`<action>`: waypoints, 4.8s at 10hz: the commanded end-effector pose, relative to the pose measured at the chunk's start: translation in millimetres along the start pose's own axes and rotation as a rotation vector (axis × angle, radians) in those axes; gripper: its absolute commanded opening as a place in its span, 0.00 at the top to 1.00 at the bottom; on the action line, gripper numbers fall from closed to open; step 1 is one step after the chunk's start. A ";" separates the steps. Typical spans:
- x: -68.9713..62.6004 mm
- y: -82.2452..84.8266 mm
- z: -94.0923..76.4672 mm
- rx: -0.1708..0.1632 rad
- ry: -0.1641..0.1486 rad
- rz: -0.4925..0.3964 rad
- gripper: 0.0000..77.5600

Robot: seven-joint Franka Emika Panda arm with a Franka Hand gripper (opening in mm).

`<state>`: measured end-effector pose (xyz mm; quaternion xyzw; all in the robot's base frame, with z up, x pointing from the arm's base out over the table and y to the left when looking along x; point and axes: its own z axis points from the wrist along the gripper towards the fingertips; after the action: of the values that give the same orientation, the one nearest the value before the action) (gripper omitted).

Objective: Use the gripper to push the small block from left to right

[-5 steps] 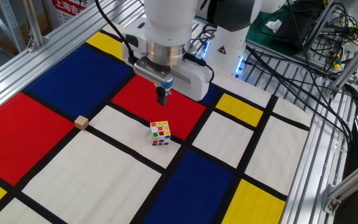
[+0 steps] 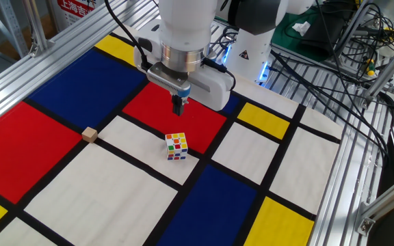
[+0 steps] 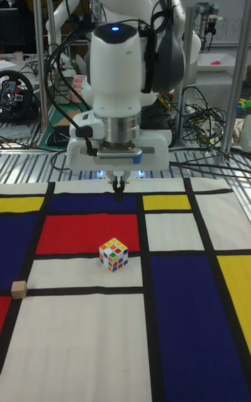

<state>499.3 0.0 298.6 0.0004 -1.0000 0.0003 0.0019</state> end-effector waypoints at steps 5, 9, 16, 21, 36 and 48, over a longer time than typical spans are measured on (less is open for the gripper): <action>0.3 2.3 -1.1 -0.002 0.038 -0.116 1.00; 0.1 2.5 -0.4 -0.002 0.044 -0.116 1.00; -1.7 -0.9 7.8 0.000 0.043 -0.116 1.00; -4.7 -28.6 29.7 0.013 0.030 -0.115 1.00; -55.9 -107.9 43.7 0.037 0.059 -0.156 1.00; -45.0 -108.9 93.7 0.057 -0.004 -0.049 1.00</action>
<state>545.8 -105.9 204.9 0.0593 -0.9978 0.0264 0.0148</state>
